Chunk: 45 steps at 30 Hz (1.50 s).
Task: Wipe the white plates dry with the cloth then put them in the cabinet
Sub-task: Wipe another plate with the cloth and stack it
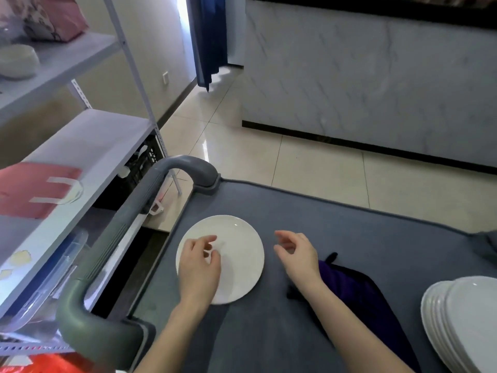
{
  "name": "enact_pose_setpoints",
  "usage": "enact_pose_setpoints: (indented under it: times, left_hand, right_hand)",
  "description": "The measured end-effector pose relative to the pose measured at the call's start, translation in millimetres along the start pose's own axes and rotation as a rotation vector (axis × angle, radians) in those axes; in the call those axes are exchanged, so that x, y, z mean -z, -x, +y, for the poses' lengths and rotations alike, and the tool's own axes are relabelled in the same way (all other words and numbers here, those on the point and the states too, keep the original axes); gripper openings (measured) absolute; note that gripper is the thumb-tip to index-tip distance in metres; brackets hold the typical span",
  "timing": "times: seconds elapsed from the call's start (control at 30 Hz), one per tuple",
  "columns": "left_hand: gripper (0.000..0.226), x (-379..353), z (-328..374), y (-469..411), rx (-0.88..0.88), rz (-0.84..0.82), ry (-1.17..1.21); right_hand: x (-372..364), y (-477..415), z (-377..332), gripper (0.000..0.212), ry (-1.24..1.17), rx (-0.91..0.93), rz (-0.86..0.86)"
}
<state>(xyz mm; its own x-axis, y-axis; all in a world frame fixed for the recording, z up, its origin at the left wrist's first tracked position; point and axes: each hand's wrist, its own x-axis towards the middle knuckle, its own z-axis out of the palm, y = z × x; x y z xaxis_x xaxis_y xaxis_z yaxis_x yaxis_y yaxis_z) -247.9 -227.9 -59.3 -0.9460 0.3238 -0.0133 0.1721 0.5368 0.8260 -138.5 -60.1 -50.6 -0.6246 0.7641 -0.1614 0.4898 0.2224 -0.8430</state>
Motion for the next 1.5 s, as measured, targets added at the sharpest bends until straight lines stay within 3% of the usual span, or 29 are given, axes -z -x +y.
enact_pose_setpoints:
  times: [0.23, 0.47, 0.6, 0.9, 1.17, 1.5]
  left_hand:
    - [0.017, -75, 96, 36, -0.227, -0.288, 0.107]
    - [0.007, -163, 170, 118, -0.378, -0.617, 0.121]
    - [0.01, -200, 193, 160, -0.389, -0.618, 0.118]
    - [0.049, -253, 207, 210, -0.332, -0.71, -0.149]
    - [0.041, -258, 205, 216, -0.202, -0.648, -0.136]
    - [0.04, -249, 190, 214, 0.028, -0.641, 0.125]
  right_hand:
    - [126, 29, 24, 0.02, 0.142, 0.158, 0.222]
    - [259, 79, 93, 0.021, 0.317, 0.005, 0.394]
    - [313, 103, 133, 0.027, 0.43, -0.095, 0.424]
    - [376, 133, 189, 0.06, 0.517, -0.326, 0.383]
    - [389, 134, 205, 0.053, 0.321, -0.363, 0.319]
    - [388, 131, 211, 0.049, 0.074, -0.327, 0.363]
